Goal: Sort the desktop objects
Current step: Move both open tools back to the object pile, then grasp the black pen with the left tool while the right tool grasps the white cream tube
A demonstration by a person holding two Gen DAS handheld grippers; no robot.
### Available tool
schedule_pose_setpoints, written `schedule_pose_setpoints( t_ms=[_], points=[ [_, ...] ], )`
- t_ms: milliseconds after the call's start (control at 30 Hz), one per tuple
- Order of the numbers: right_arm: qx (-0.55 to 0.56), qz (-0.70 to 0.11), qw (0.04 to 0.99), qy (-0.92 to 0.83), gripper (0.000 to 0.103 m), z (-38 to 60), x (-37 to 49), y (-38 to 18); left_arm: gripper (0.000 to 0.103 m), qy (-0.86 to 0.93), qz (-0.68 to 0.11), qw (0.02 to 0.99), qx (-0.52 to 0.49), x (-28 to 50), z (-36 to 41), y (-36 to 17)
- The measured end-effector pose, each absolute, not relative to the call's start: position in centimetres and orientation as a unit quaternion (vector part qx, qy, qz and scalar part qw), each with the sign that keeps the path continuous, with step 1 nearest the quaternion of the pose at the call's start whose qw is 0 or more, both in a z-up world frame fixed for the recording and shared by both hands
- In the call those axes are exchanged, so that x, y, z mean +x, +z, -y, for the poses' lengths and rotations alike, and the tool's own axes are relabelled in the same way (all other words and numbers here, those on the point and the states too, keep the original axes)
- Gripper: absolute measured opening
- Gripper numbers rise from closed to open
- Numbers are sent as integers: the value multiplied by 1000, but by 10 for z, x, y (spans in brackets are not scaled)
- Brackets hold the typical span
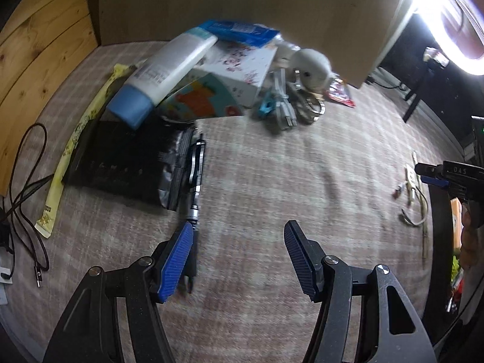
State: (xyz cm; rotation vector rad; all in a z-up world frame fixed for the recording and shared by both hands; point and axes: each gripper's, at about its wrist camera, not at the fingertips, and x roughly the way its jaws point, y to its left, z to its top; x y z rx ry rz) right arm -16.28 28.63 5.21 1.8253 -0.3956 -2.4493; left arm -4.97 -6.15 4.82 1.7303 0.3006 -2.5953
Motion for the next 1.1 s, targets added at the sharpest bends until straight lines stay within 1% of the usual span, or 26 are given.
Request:
schedule_pose_setpoints(
  t_ms=[233,400,433,500,567,633,700,733,767,967,1100],
  points=[
    [604,109,21,-789,36,-281,-174,40,60,-825,-97,23,556,-53,71,38],
    [606,93,19,-790,35,-274,-179,37,58,-821,-93,31,563,-56,76,30],
    [606,90,18,-790,35,-272,-180,37,56,-821,-92,32,563,-57,76,29],
    [606,79,17,-791,32,-267,-181,37,48,-820,-86,36,565,-59,75,27],
    [605,67,20,-793,27,-260,-182,37,40,-819,-83,36,567,-60,73,25],
    [601,53,21,-797,22,-255,-178,38,34,-824,-69,39,561,-58,68,24],
    [596,49,24,-801,22,-253,-176,38,23,-828,-58,43,556,-57,65,24],
    [594,50,25,-803,22,-253,-175,38,19,-830,-57,45,554,-56,65,24],
    [593,54,27,-803,22,-254,-174,38,11,-830,-61,46,553,-55,65,24],
    [581,69,39,-810,22,-257,-161,38,10,-833,-83,45,545,-44,64,25],
    [572,95,49,-813,22,-261,-140,36,10,-831,-102,37,545,-35,59,26]
  ],
)
